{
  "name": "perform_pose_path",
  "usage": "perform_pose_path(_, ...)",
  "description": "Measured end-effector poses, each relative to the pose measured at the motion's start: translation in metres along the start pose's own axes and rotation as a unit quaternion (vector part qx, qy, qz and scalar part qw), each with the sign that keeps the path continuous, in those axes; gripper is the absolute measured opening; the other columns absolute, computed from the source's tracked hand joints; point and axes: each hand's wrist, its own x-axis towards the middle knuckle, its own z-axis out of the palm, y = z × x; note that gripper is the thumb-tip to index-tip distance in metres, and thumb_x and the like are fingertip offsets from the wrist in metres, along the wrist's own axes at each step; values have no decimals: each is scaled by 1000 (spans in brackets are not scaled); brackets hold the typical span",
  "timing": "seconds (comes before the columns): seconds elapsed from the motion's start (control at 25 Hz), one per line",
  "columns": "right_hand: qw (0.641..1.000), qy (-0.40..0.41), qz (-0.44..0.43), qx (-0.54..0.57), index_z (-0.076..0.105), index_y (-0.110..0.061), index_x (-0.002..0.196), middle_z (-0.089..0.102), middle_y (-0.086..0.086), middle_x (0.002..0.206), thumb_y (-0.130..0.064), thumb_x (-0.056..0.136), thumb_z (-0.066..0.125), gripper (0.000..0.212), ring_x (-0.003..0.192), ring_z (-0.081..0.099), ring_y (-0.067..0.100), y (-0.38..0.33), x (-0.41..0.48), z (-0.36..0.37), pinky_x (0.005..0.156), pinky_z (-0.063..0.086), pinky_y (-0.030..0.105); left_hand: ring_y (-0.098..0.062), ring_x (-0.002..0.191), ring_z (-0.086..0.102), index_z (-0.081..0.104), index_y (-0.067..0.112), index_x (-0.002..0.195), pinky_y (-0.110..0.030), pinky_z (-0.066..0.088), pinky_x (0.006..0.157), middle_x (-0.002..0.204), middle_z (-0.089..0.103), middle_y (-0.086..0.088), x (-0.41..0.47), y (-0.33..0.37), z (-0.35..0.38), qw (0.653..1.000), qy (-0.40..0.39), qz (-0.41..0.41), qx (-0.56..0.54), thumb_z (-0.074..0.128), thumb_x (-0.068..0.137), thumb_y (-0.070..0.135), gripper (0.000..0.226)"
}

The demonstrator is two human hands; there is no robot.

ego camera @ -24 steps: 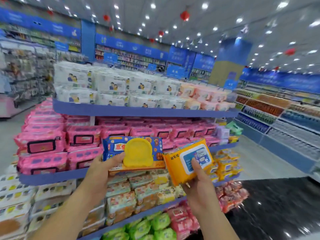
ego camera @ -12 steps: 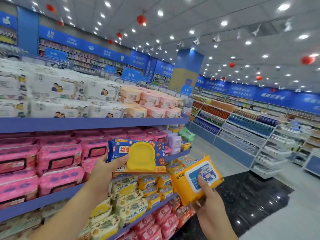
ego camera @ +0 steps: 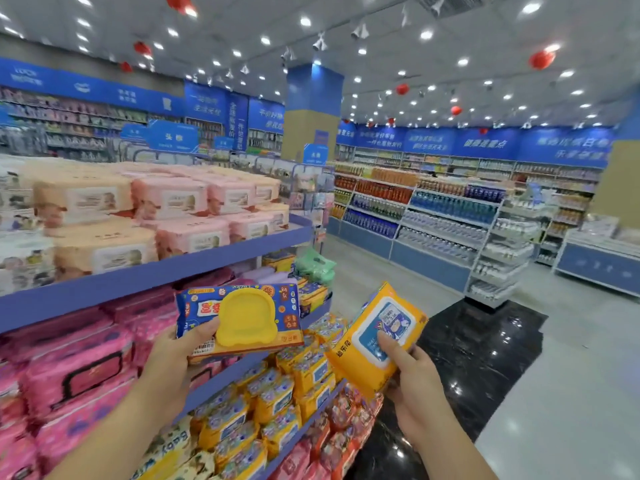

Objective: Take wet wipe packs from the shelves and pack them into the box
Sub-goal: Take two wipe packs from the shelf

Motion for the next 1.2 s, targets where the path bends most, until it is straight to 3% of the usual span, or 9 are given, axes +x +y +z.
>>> perform_pose_path(0.16,998,-38,-9,-43,65,-14,118,78,11,103,-16,79,79,42,91,76,31,-11,132,-26,72,61,44,-15,67,74,69,11,106,-29,56,61,91,78,-5,75,-46,53,998,45,11,33,66,93,13,14)
perform_pose_path(0.36,977,-147,16,-151,65,-13,116,79,9,99,-16,80,82,40,86,77,30,-26,284,-32,75,62,49,-26,83,72,69,11,110,-42,52,81,103,76,-12,143,-91,112,990,137,22,8,71,80,20,32)
perform_pose_path(0.56,935,-238,14,-263,67,-14,115,79,5,97,-16,76,86,43,83,77,24,-31,413,3,79,63,48,-27,95,69,70,13,112,-42,51,86,107,76,-9,206,-112,147,981,189,41,10,80,72,22,42)
perform_pose_path(0.64,919,-257,6,-299,64,-15,120,77,5,101,-17,73,89,54,82,77,22,-26,456,18,74,63,43,-26,96,69,70,14,113,-43,49,91,107,77,-7,229,-116,150,978,204,45,17,81,69,23,46)
perform_pose_path(0.8,877,-298,-27,-375,53,-15,138,69,3,115,-17,65,94,84,88,75,20,-7,538,57,70,62,36,-22,86,69,68,13,112,-38,51,79,99,76,-5,275,-127,144,969,237,60,17,71,71,25,43)
perform_pose_path(0.88,833,-341,-55,-433,48,-14,142,60,5,126,-16,67,93,88,100,70,22,0,569,78,77,59,38,-23,86,70,68,10,115,-39,52,81,105,76,-9,286,-135,141,963,262,60,26,74,70,25,48)
perform_pose_path(1.0,728,-399,-114,-546,41,-17,147,48,8,145,-22,71,91,92,120,58,28,21,610,111,91,53,41,-24,86,73,69,9,114,-38,53,79,108,77,-13,292,-145,139,952,296,66,41,87,59,24,61)
perform_pose_path(1.2,566,-486,-228,-626,38,-22,151,47,1,153,-27,71,86,93,135,49,25,74,670,165,104,47,39,-31,103,72,68,11,117,-43,51,93,109,77,-9,301,-165,157,926,361,80,78,91,55,36,70)
